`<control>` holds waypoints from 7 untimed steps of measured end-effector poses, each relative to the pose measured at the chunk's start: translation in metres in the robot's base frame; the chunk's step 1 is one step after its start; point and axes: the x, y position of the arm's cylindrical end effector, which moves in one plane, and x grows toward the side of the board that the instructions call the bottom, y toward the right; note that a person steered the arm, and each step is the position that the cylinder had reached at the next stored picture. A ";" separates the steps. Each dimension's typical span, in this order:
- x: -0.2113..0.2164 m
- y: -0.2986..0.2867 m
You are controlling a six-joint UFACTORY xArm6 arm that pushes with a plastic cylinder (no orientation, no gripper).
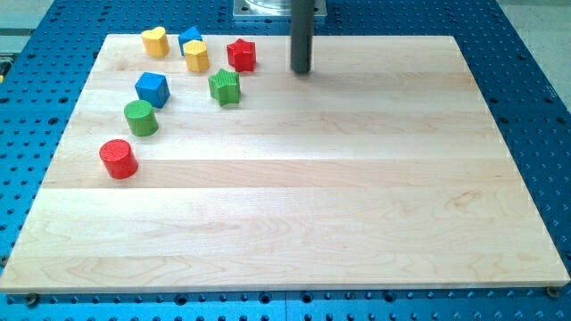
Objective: Push the red star diagonal to the green star
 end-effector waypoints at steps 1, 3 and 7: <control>-0.040 -0.039; -0.049 -0.111; 0.009 -0.201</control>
